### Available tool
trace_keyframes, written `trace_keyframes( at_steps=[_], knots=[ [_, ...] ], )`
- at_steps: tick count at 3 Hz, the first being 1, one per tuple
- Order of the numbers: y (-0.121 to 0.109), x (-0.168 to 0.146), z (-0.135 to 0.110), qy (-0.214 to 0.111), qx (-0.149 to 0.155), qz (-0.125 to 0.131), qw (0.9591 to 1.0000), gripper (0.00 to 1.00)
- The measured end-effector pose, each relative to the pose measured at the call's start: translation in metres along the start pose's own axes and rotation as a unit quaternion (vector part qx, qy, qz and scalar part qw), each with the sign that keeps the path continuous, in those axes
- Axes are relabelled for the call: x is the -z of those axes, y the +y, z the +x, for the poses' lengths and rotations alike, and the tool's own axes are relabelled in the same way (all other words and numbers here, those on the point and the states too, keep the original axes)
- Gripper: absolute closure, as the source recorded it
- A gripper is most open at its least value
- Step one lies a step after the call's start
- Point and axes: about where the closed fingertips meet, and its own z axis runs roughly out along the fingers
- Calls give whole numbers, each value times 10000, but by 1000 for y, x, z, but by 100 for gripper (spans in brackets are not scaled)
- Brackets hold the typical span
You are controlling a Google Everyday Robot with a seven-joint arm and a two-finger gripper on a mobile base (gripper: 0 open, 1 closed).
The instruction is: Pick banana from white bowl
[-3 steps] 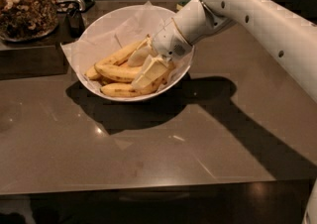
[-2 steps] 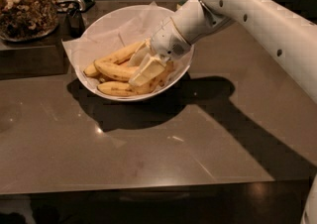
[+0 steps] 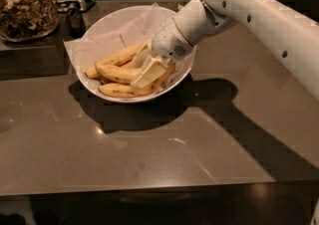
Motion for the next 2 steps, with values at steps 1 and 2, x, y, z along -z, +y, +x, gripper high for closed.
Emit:
trace_keyframes(
  at_steps=[1, 2],
  knots=[
    [14, 35, -13, -413, 234, 279, 9985, 100],
    [46, 92, -35, -676, 446, 652, 9946, 100]
  ],
)
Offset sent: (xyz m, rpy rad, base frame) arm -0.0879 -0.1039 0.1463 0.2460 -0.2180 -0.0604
